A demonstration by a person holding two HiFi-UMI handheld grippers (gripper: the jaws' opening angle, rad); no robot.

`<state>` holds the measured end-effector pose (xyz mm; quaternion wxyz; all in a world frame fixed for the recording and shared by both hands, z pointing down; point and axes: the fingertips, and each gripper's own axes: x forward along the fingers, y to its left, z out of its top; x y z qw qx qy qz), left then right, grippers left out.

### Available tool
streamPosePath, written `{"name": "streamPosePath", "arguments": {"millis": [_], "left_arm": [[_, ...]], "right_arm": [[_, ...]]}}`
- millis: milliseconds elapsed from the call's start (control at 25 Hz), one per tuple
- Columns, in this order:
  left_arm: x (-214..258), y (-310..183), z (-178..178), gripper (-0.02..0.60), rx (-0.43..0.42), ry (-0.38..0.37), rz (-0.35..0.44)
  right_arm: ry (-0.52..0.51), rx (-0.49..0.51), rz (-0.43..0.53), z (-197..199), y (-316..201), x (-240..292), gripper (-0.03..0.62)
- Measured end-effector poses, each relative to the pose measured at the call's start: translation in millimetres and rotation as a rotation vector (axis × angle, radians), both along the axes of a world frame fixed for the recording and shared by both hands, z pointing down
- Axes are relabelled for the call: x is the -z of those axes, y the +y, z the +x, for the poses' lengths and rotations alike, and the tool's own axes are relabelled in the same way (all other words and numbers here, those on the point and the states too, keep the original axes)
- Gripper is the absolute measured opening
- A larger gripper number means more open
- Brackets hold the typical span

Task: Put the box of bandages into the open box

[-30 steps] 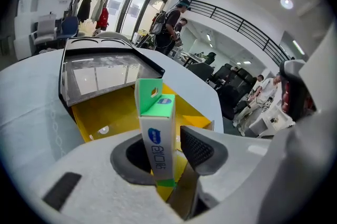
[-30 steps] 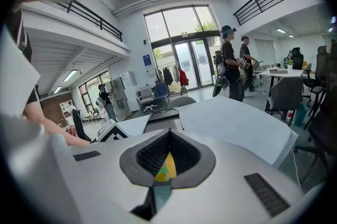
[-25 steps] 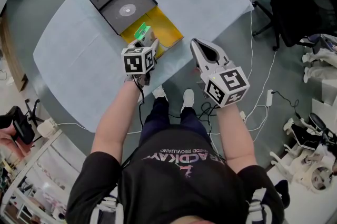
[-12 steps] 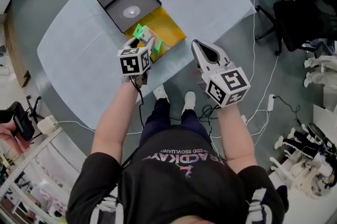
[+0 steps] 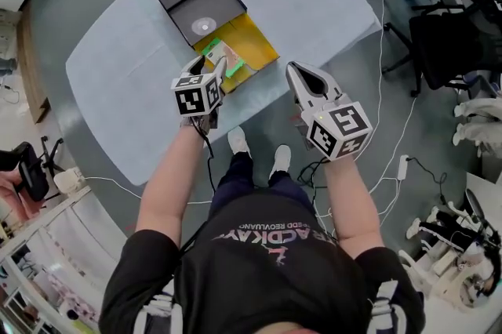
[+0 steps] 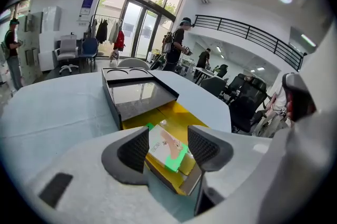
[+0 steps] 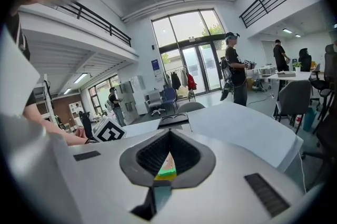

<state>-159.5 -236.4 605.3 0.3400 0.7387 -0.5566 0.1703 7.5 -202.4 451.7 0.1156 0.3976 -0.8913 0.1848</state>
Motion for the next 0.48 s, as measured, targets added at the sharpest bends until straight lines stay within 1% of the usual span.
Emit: {"name": "streamPosePath", "arguments": {"millis": [200, 240, 320, 400, 480], "left_arm": [[25, 14, 2, 0.236, 0.014, 0.018, 0.048], [34, 17, 3, 0.227, 0.017, 0.024, 0.066], [54, 22, 6, 0.167, 0.02, 0.034, 0.113], [77, 30, 10, 0.094, 0.022, 0.03, 0.169], [101, 39, 13, 0.044, 0.017, 0.017, 0.226]], "right_arm": [[-0.008, 0.02, 0.026, 2, 10, 13, 0.009], [-0.013, 0.023, 0.032, 3, 12, 16, 0.009], [-0.025, 0.031, 0.047, 5, 16, 23, 0.009], [-0.035, 0.04, 0.064, 8, 22, 31, 0.009], [-0.042, 0.051, 0.081, 9, 28, 38, 0.009]]}}
